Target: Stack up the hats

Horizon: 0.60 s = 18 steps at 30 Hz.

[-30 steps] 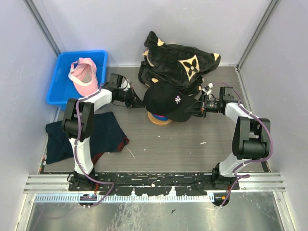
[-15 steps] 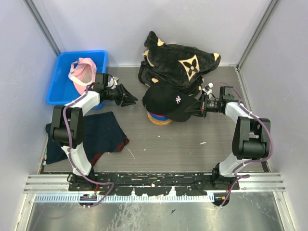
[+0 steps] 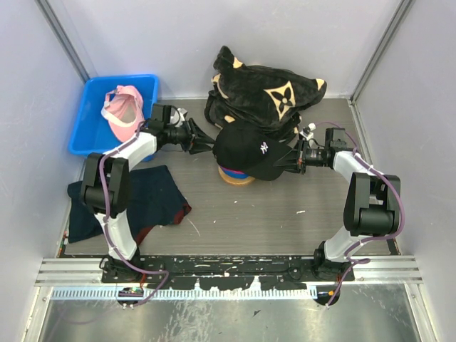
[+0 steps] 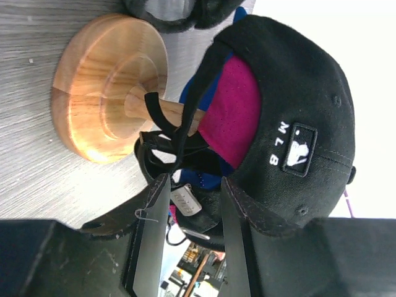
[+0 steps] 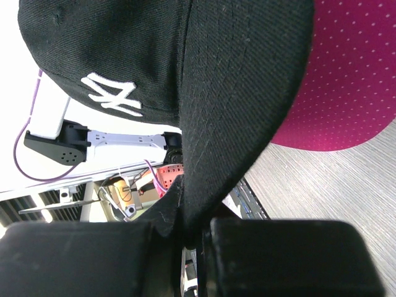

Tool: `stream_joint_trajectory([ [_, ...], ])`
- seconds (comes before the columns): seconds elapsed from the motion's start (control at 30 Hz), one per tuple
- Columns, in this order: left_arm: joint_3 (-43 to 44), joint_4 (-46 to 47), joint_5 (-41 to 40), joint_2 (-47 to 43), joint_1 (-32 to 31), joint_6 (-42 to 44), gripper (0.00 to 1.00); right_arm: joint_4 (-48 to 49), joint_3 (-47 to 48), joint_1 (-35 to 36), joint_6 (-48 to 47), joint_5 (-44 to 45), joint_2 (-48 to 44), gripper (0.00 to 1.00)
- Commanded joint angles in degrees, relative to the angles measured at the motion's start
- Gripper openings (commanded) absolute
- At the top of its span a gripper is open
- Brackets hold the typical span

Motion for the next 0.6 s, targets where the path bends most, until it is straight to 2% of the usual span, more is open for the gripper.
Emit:
stream_joint_trajectory([
  [0.0, 3.1, 2.3, 0.7, 1.9, -1.3, -1.6, 0.45, -2.7, 0.8, -0.6, -1.1, 7.8, -0.3, 0.01],
  [0.3, 7.4, -0.1, -0.1, 6.9, -2.7, 0.7, 0.45, -2.6, 1.2, -0.5, -1.1, 7.7, -0.1, 0.01],
  [0.47, 7.5, -5.1, -0.2, 8.3, -2.7, 5.4, 0.43, -2.6, 1.3, -0.6, -1.2, 7.6, 0.1, 0.01],
  [0.57, 6.2, -4.9, -0.2, 8.4, -2.7, 5.8, 0.41, -2.6, 1.5, -0.5, -1.2, 7.7, 0.2, 0.01],
])
